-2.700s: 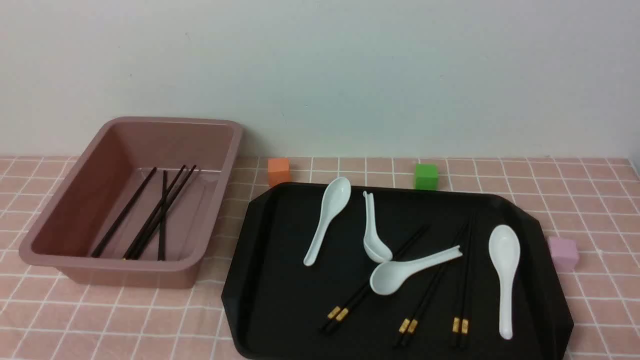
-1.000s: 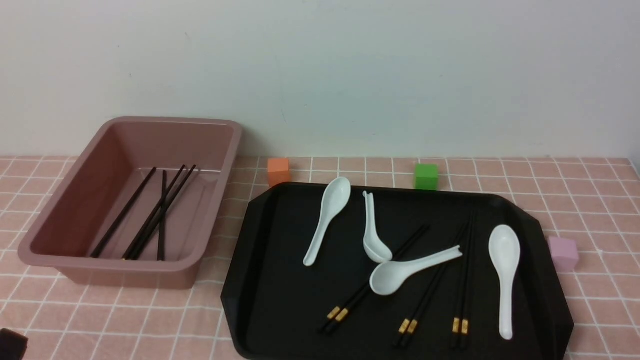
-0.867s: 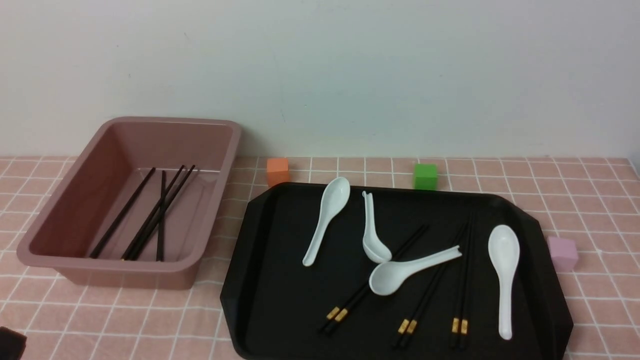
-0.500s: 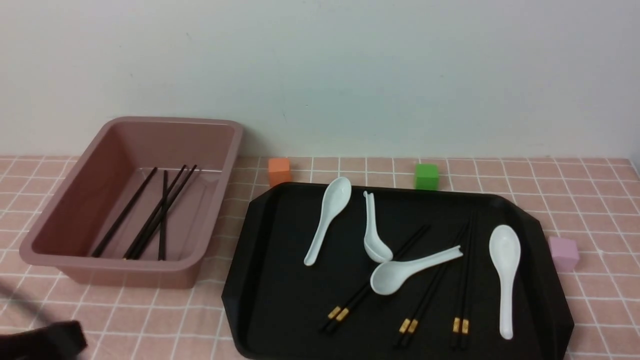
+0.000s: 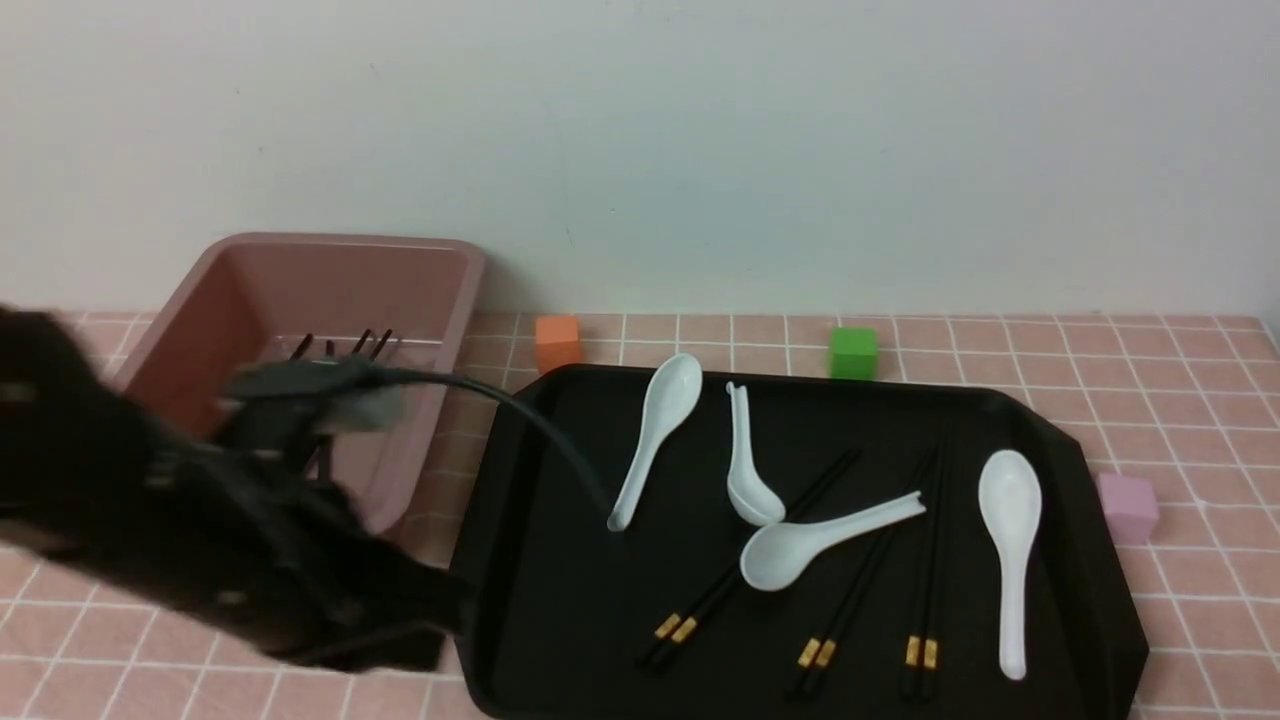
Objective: On pink tablecloth take chopsticks from black tray and put them in box.
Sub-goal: 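Reach over to the black tray and grasp a pair of chopsticks with the left gripper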
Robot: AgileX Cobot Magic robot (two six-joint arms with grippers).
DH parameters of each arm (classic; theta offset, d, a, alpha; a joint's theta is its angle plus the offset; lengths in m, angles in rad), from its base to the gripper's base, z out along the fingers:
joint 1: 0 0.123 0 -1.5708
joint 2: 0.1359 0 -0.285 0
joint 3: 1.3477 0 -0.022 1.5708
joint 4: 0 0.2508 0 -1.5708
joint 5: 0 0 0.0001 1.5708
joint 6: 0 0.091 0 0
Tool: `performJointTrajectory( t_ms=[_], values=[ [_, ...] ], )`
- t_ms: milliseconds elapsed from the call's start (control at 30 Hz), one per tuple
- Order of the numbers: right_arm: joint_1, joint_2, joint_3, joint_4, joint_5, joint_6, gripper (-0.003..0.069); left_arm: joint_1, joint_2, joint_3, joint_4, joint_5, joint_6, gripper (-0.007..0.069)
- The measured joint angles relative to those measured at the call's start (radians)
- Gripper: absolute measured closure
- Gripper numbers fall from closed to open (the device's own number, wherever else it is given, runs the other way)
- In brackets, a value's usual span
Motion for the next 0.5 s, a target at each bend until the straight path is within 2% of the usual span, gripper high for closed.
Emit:
performJointTrajectory(
  t_ms=[100, 200, 500],
  values=[
    [0.000, 0.000, 0.000, 0.000, 0.000, 0.000, 0.0419, -0.131, 0.114, -0.105, 0.030, 0.014, 0.000, 0.0638],
    [0.000, 0.000, 0.000, 0.000, 0.000, 0.000, 0.0419, -0.193, 0.211, -0.209, 0.052, 0.041, 0.000, 0.0638],
    [0.000, 0.000, 0.000, 0.000, 0.000, 0.000, 0.0419, -0.242, 0.502, -0.498, 0.210, 0.120, 0.000, 0.0635]
  ],
)
